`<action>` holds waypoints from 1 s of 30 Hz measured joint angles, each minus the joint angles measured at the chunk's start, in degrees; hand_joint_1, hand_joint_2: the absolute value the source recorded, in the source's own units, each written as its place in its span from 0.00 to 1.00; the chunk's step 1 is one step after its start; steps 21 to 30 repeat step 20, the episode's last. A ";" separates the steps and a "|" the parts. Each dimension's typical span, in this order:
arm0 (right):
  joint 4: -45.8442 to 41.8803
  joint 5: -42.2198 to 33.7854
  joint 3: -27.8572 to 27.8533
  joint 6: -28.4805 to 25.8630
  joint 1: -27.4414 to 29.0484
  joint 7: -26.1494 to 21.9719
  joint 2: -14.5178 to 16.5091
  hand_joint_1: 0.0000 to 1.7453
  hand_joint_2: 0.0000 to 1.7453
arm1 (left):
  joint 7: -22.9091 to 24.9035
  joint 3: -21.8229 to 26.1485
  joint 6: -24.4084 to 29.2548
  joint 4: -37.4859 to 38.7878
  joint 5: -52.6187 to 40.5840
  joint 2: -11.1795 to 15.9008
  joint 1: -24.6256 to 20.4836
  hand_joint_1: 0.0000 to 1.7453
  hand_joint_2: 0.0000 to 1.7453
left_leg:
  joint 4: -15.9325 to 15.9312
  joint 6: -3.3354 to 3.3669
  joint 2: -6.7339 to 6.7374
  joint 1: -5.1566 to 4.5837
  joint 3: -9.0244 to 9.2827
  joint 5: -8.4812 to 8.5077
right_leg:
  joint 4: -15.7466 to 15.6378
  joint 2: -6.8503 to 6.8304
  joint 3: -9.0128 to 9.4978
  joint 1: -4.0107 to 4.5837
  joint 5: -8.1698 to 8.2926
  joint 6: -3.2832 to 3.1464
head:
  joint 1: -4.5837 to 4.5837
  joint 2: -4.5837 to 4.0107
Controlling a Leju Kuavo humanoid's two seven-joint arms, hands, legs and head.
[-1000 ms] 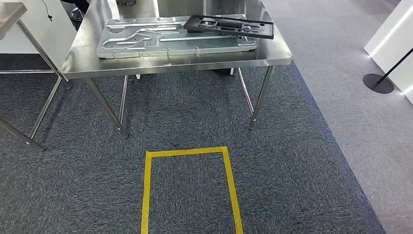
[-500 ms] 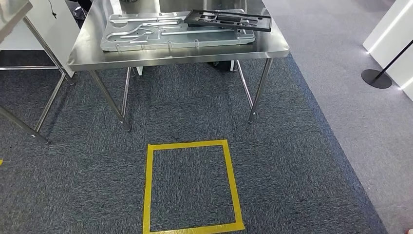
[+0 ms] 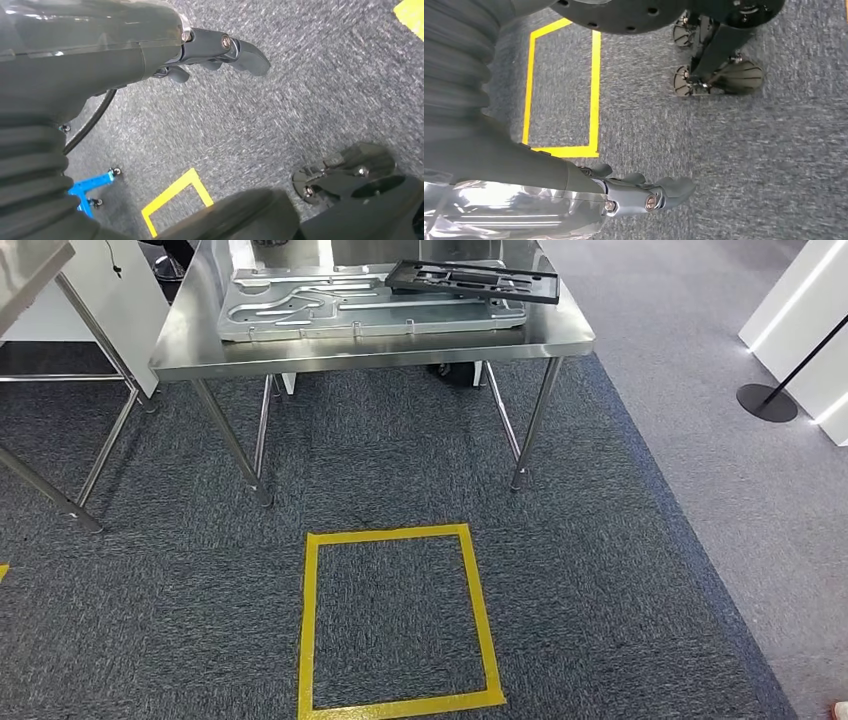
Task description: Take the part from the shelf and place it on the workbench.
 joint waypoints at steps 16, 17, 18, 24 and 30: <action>-4.28 -17.61 17.49 -0.20 1.63 1.39 -1.14 0.00 0.75 | 0.71 -10.86 -1.21 -0.78 20.06 1.91 3.03 0.00 0.50 | 0.38 -1.17 -0.14 0.30 1.83 -1.97 | 0.49 -0.52 -1.25 -0.03 0.96 -0.15 | 0.00 0.00; -4.61 -18.72 18.66 -0.21 1.72 1.51 -1.29 0.00 0.50 | 0.75 -11.62 -1.27 -0.78 21.29 1.99 3.32 0.00 0.25 | 0.31 -0.70 -0.18 0.27 1.65 -1.91 | 0.51 -0.57 -1.42 -0.08 1.12 0.15 | 0.00 0.00; -4.87 -19.75 19.76 -0.23 1.85 1.65 -1.43 0.00 0.25 | 0.80 -12.41 -1.31 -0.79 22.43 2.07 3.61 0.00 0.00 | 0.23 -0.36 -0.17 0.27 1.52 -1.74 | 0.58 -0.55 -1.50 -0.14 1.09 0.46 | 0.00 0.00; -5.15 -21.09 21.24 -0.25 2.10 1.85 -1.64 0.00 0.00 | 0.92 -13.46 -1.36 -0.79 23.81 2.18 4.08 0.00 0.00 | 0.09 0.14 -0.07 0.38 1.44 -1.44 | 1.33 -0.43 -1.81 -0.26 0.39 0.93 | 0.00 0.00; -5.15 -21.09 21.24 -0.25 2.10 1.85 -1.64 0.00 0.00 | 0.92 -13.46 -1.36 -0.79 23.81 2.18 4.08 0.00 0.00 | 0.09 0.14 -0.07 0.38 1.44 -1.44 | 1.33 -0.43 -1.81 -0.26 0.39 0.93 | 0.00 0.00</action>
